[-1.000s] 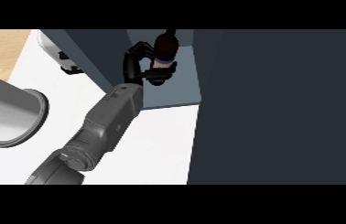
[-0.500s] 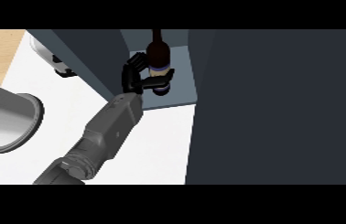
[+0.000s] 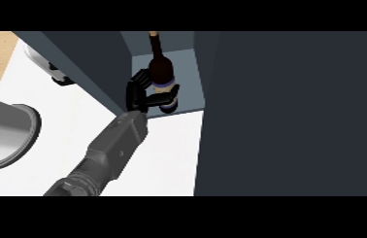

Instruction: Pick up the wine, place it into the cabinet and close the cabinet

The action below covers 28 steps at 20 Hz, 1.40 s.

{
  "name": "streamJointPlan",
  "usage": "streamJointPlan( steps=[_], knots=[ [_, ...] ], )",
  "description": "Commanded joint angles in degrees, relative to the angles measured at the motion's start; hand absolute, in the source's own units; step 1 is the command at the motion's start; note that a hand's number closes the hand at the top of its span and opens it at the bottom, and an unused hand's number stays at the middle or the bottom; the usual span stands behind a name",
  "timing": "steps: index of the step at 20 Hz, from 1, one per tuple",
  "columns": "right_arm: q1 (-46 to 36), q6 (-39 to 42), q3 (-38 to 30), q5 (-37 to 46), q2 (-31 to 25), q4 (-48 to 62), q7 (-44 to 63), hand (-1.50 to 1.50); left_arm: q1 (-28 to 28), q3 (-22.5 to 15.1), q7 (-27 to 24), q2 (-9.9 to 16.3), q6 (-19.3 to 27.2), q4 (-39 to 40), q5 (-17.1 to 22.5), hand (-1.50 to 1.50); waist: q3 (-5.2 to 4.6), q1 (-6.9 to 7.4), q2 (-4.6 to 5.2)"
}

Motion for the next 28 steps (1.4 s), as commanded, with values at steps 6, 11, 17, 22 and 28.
streamJointPlan(
  steps=[6, 11, 17, 22, 28],
  knots=[
    [0.4, 1.4, -0.9, -3.5, 0.3, 0.1, -0.7, -1.5, 4.0, -2.9, -1.5, 0.0, 1.0, -1.1, 1.9, 1.5, -0.02, -1.93, 0.27],
    [-0.8, 1.6, -1.8, -4.1, -0.3, 0.5, 0.2, -1.5, 2.8, -5.0, -0.8, 0.0, 3.0, -1.8, 2.4, 1.5, -0.02, -1.62, 0.05],
    [0.6, 0.5, -2.1, -4.2, 1.0, -0.5, 0.2, -1.5, 1.1, -5.1, -0.3, 0.0, 6.1, -3.5, 5.2, 1.5, -0.01, -2.2, 0.08],
    [1.8, 1.6, -1.5, -3.6, 1.1, -0.4, -1.5, -1.5, -1.6, -5.9, 0.4, 0.0, 7.6, -3.5, 5.8, 1.5, 0.04, -1.91, 0.47],
    [2.8, 1.6, -1.9, -3.6, 0.7, -0.9, -0.8, -1.5, -5.4, -6.5, 3.3, 0.0, 10.2, -2.7, 6.8, 1.5, 0.08, -1.39, 0.34]
  ],
)
